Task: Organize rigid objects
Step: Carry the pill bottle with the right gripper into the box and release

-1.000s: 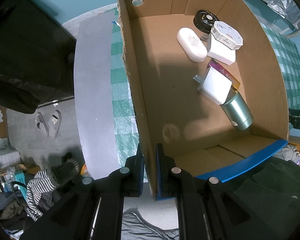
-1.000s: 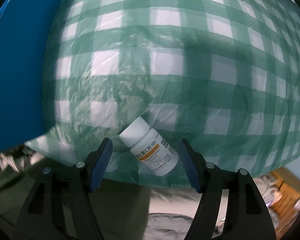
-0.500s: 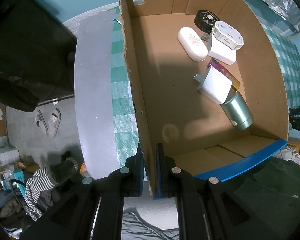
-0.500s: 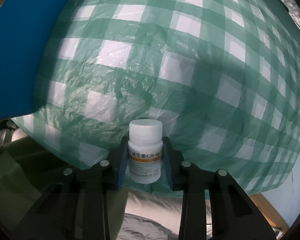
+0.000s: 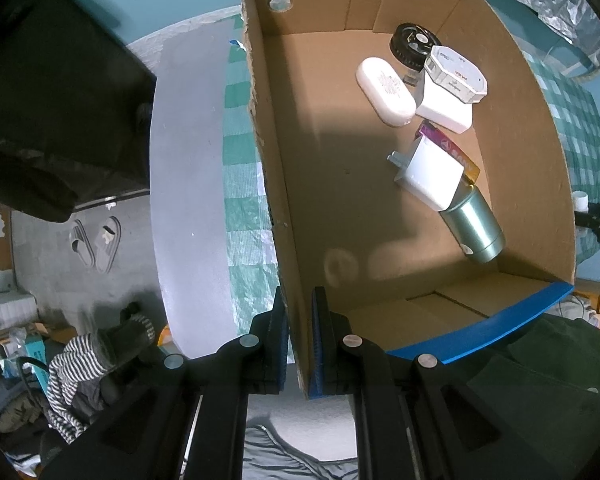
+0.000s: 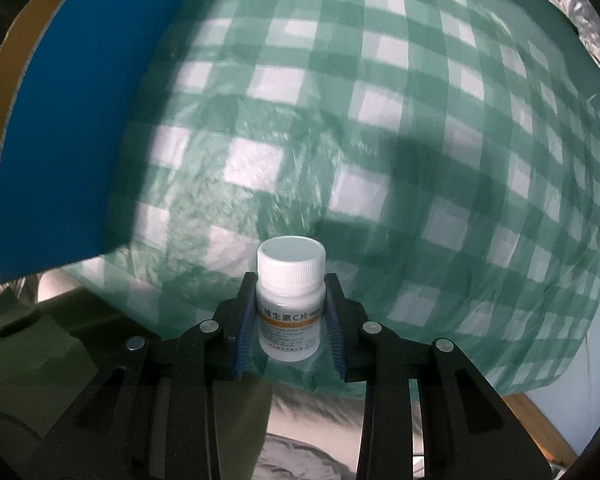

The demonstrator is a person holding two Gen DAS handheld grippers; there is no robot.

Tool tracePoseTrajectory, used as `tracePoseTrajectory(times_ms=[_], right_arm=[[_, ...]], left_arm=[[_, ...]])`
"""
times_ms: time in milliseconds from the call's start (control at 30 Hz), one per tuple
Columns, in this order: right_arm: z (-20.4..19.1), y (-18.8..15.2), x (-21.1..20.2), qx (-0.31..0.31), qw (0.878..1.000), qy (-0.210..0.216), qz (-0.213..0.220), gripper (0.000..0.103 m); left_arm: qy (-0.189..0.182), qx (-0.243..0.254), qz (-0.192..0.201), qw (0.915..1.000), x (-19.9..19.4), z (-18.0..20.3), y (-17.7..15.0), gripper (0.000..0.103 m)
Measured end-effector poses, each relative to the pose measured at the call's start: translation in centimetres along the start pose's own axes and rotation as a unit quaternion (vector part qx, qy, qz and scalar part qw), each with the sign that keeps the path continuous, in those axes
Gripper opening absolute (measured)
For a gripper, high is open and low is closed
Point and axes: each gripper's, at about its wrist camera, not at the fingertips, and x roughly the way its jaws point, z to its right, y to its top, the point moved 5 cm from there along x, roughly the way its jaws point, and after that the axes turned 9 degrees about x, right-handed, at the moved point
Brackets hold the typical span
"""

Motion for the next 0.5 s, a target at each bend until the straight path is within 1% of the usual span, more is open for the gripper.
tracePoseTrajectory(times_ms=[167,233,467,500], right_arm=[[-1.3,1.8,-1.7,-0.009,1.000,0.003,0.010,0.031],[-1.5,2.1,-2.1,-0.015,1.000,0.005,0.011,0.031],[-4.3,4.4,-4.4,-0.036,0.999,0.007,0.025,0.031],[-4.0,4.2,-5.3,-0.040,0.999,0.008,0.028,0.031]], left_arm=[[-0.003,-0.004,0.001,1.0000,-0.1,-0.3,0.1,0.010],[-0.003,-0.006,0.002,1.0000,-0.2,-0.3,0.1,0.010],[-0.004,-0.005,0.001,1.0000,-0.2,-0.4,0.2,0.010],[-0.003,-0.005,0.001,1.0000,-0.2,-0.4,0.2,0.010]])
